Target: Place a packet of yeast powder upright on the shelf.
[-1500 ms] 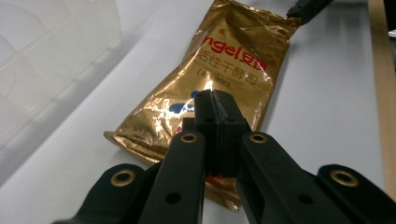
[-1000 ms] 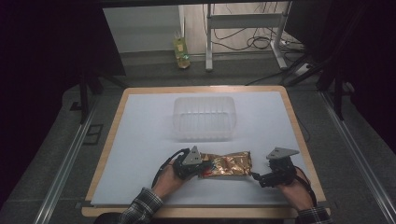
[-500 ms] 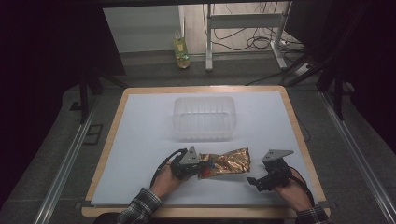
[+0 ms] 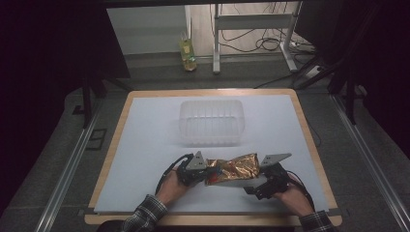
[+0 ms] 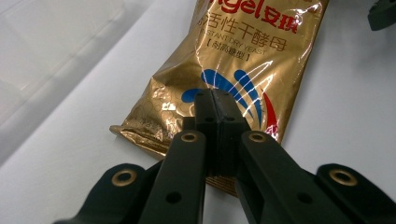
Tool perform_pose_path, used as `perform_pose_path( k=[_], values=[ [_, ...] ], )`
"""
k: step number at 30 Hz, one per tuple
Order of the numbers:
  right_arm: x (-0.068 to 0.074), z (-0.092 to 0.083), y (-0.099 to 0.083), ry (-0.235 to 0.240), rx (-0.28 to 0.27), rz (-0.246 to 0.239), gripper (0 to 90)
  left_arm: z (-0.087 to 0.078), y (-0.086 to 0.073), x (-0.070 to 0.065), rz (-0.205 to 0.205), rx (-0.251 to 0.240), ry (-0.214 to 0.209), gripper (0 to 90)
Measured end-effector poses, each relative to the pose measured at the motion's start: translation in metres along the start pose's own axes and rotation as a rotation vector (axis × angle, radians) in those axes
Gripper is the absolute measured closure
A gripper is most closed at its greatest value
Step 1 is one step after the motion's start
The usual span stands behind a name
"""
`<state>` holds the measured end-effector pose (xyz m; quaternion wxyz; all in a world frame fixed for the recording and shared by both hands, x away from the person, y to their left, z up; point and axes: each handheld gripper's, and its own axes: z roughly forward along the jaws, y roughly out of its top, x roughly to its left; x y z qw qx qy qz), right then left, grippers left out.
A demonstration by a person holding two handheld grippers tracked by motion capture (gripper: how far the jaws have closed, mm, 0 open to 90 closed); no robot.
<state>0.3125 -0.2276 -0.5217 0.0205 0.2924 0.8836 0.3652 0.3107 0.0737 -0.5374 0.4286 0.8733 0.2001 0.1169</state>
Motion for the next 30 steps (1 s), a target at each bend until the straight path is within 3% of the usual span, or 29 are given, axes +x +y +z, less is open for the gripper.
perform_pose_path(
  k=[6,13,19,27,30],
  values=[
    [-0.003,0.012,0.014,0.065,-0.017,0.034,1.9,0.000,0.000,0.000,0.000,-0.002,0.000,89.9],
    [-0.005,0.018,0.027,0.094,-0.029,0.060,2.1,0.000,0.000,0.000,0.006,0.001,0.003,89.8],
    [-0.008,0.016,0.040,0.144,-0.038,0.144,3.2,-0.001,0.002,-0.001,0.017,0.018,0.012,89.7],
    [-0.006,0.021,0.052,0.148,-0.013,0.186,3.7,-0.001,0.000,-0.001,0.009,0.011,0.009,89.6],
    [-0.002,0.021,0.054,0.082,0.003,0.168,16.0,-0.001,0.000,-0.001,0.011,0.014,0.012,89.6]
  ],
)
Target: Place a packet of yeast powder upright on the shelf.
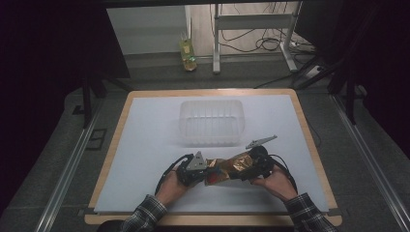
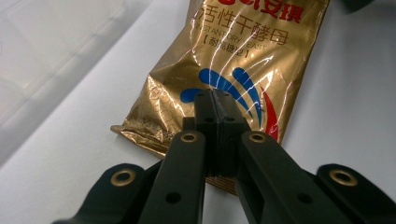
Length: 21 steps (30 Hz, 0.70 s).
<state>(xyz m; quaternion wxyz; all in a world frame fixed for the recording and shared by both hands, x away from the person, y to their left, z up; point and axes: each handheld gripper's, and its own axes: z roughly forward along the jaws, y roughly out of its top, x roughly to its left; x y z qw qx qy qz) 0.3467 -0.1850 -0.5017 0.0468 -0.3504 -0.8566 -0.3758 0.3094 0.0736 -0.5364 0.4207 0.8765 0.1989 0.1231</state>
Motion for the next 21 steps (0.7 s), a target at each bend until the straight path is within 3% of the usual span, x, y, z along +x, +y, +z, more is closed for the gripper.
perform_pose_path(
  k=[2,4,5,7,13,21],
  values=[
    [0.000,-0.002,0.001,-0.031,-0.001,0.012,29.1,0.000,0.000,0.000,0.007,0.005,0.005,89.5],
    [-0.002,-0.003,0.002,-0.025,-0.006,0.024,33.9,-0.001,0.000,0.000,0.013,0.008,0.007,89.5],
    [-0.004,-0.006,0.003,0.003,-0.014,0.053,42.0,-0.001,0.000,-0.001,0.015,0.008,0.017,87.1],
    [-0.004,-0.008,0.004,0.019,-0.021,0.079,48.4,-0.001,0.000,-0.001,0.017,0.009,0.020,86.8],
    [0.002,-0.011,0.008,0.008,-0.042,0.113,59.1,-0.004,0.000,-0.001,0.018,0.001,0.030,84.9],
    [0.009,-0.016,0.015,0.004,-0.055,0.095,64.2,-0.013,0.000,-0.001,0.016,-0.026,0.044,75.8]
  ],
)
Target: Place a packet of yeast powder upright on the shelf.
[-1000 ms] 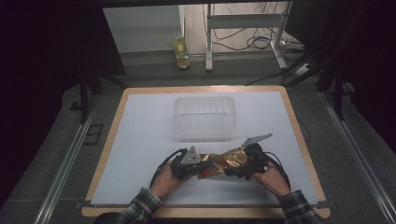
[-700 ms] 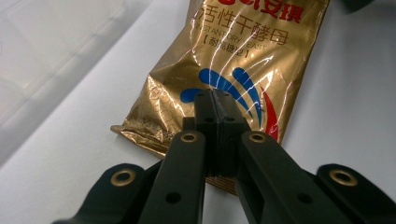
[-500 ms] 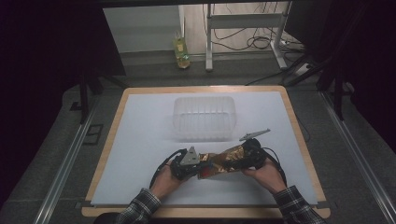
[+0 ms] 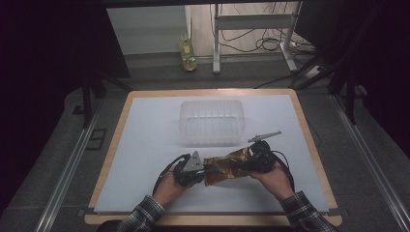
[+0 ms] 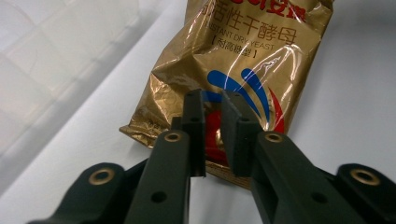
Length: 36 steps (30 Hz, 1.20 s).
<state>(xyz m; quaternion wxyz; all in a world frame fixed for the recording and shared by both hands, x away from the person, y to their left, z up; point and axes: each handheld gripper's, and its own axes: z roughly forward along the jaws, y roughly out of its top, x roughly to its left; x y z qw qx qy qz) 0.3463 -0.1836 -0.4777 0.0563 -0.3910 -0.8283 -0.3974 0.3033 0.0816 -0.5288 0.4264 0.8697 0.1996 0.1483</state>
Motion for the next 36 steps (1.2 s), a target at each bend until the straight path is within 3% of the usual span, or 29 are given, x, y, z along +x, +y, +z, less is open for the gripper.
perform_pose_path(
  k=[10,17,36],
  values=[
    [0.004,-0.010,0.007,-0.032,0.012,-0.015,65.0,-0.010,-0.001,-0.001,-0.029,-0.027,-0.018,66.0],
    [0.006,-0.019,0.012,-0.064,0.014,-0.030,65.4,-0.014,-0.003,-0.004,-0.024,-0.021,-0.019,57.7],
    [0.002,-0.046,0.026,-0.136,-0.021,-0.012,65.8,-0.032,-0.015,-0.018,-0.069,-0.048,-0.010,30.7]
  ],
)
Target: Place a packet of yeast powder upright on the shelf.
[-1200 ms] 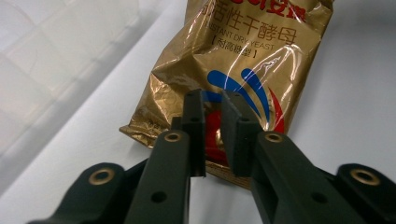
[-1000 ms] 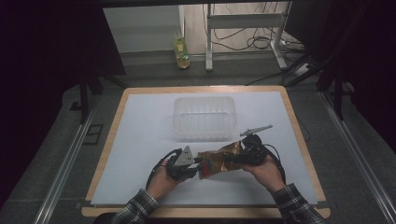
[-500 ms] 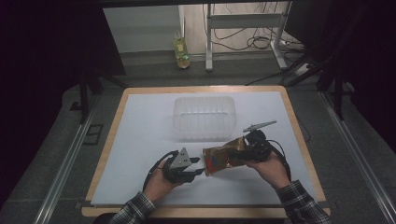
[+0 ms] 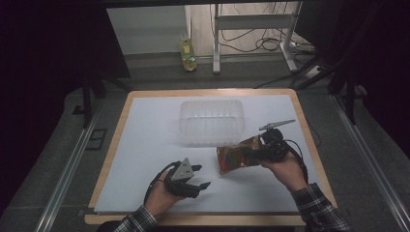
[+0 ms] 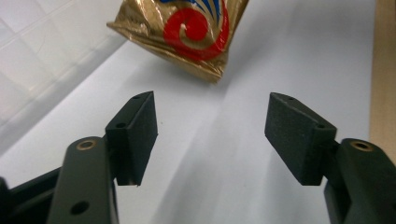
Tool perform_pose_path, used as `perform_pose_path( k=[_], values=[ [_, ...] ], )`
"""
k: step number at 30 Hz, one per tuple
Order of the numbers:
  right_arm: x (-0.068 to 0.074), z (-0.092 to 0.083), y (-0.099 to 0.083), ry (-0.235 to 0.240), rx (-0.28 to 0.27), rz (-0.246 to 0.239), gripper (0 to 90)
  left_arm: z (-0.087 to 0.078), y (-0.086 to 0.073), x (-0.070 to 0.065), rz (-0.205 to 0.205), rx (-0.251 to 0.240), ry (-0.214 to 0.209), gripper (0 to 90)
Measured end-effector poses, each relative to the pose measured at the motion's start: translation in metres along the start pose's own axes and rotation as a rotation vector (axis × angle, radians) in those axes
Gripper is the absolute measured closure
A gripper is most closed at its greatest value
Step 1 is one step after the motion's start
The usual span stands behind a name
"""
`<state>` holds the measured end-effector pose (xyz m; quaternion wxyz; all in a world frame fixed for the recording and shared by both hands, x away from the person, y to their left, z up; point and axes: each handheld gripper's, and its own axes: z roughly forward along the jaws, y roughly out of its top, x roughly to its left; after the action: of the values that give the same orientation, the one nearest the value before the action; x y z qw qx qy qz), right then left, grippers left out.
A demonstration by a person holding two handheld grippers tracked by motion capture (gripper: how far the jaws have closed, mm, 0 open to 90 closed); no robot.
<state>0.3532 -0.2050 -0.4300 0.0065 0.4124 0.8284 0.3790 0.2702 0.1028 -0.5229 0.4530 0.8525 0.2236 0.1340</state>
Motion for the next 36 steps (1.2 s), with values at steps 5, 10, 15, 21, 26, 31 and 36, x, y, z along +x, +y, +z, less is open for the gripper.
perform_pose_path(
  k=[5,10,15,21,26,31,36],
  values=[
    [-0.003,-0.005,0.005,-0.010,-0.006,0.009,65.9,-0.004,-0.003,-0.002,-0.027,-0.008,0.003,22.6],
    [-0.006,-0.010,0.011,-0.025,-0.008,0.014,65.9,-0.005,-0.004,-0.002,-0.043,-0.012,-0.001,16.2],
    [-0.007,-0.015,0.018,-0.037,-0.012,0.016,65.9,-0.004,-0.005,-0.004,-0.051,-0.009,-0.006,10.5],
    [-0.009,-0.021,0.027,-0.050,-0.018,0.024,66.0,-0.002,-0.006,-0.003,-0.059,-0.006,0.015,3.0],
    [-0.011,-0.027,0.035,-0.066,-0.024,0.028,66.0,-0.001,-0.006,-0.002,-0.066,-0.008,0.025,0.1],
    [-0.013,-0.032,0.045,-0.088,-0.033,0.029,66.0,-0.001,-0.006,-0.002,-0.061,-0.004,0.031,0.0],
    [-0.019,-0.037,0.056,-0.114,-0.044,0.040,66.0,0.000,-0.006,-0.003,-0.057,-0.002,0.025,0.0]
  ],
)
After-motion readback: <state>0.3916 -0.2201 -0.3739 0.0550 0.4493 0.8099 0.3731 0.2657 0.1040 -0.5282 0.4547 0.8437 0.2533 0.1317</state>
